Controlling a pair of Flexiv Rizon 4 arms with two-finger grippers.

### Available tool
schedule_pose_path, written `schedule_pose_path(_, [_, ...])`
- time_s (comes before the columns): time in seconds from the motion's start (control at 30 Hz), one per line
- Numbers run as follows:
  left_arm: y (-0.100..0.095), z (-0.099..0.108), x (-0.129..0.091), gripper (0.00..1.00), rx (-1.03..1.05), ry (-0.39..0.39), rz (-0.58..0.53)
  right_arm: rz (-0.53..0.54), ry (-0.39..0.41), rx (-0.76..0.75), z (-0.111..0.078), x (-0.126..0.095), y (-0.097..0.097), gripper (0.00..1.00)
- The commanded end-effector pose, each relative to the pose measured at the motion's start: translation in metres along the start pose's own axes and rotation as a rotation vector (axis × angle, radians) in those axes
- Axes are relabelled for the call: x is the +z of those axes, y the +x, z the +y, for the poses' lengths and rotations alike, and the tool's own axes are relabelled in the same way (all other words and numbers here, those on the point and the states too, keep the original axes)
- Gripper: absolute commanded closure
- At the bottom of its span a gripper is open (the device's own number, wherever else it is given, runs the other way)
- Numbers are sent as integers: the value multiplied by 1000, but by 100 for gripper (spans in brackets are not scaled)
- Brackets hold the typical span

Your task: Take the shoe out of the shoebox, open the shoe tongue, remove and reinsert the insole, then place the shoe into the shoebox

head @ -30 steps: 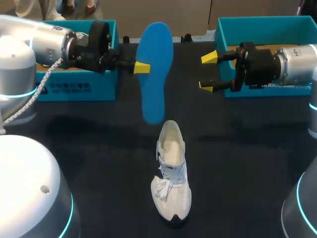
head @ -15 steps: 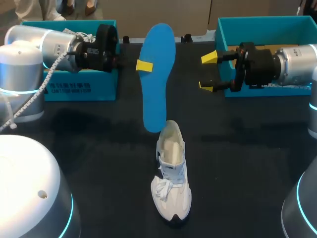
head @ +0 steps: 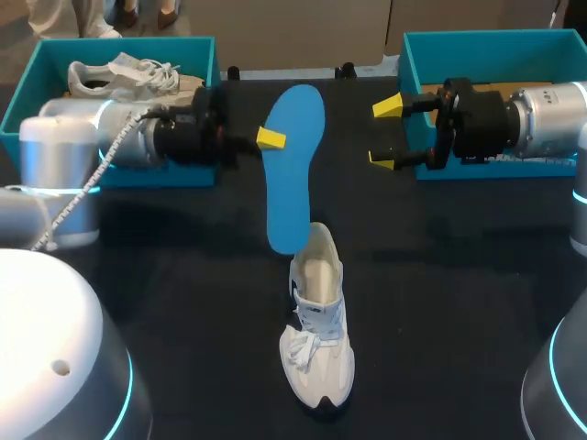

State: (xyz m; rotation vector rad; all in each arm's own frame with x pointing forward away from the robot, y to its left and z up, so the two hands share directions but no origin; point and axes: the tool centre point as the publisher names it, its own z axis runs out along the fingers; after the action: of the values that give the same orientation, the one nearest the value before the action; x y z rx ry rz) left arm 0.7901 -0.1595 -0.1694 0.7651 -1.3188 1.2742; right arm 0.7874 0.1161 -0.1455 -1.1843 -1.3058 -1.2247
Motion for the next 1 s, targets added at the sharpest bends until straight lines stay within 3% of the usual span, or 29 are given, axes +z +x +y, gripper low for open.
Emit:
schedule_pose_path(0.03, [-10,4,2,100,-396,125,136,-3,-1,1,-1,0,0,0])
schedule_pose_path(0.3, [-13,7,3,100,-434,179,87,-3,-1,1,-1,0,0,0])
schedule_pose_path(1.0, [-14,1,6,100,-392,250,-11,-661,139,42,8,-1,39,0])
